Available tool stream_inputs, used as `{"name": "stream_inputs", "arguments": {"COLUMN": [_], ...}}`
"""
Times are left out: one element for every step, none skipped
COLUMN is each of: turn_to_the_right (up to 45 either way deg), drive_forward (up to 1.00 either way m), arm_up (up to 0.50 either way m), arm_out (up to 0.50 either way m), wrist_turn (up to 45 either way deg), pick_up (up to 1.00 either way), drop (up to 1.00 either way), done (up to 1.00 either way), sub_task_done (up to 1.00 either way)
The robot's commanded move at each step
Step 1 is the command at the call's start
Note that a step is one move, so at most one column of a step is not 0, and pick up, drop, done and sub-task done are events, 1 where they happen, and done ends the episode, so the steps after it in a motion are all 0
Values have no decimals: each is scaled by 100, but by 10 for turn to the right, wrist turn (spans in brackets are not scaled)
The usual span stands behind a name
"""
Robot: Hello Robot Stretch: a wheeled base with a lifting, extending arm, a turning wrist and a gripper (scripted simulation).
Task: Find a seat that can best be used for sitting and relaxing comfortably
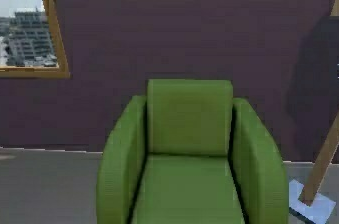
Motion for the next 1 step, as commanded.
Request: {"name": "stream_inputs", "arguments": {"turn_to_the_right": [0], "drive_forward": [0], "arm_up": [0], "arm_out": [0], "wrist_turn": [0], "pick_up": [0], "drop": [0], "done": [100], "sub_task_done": [0]}}
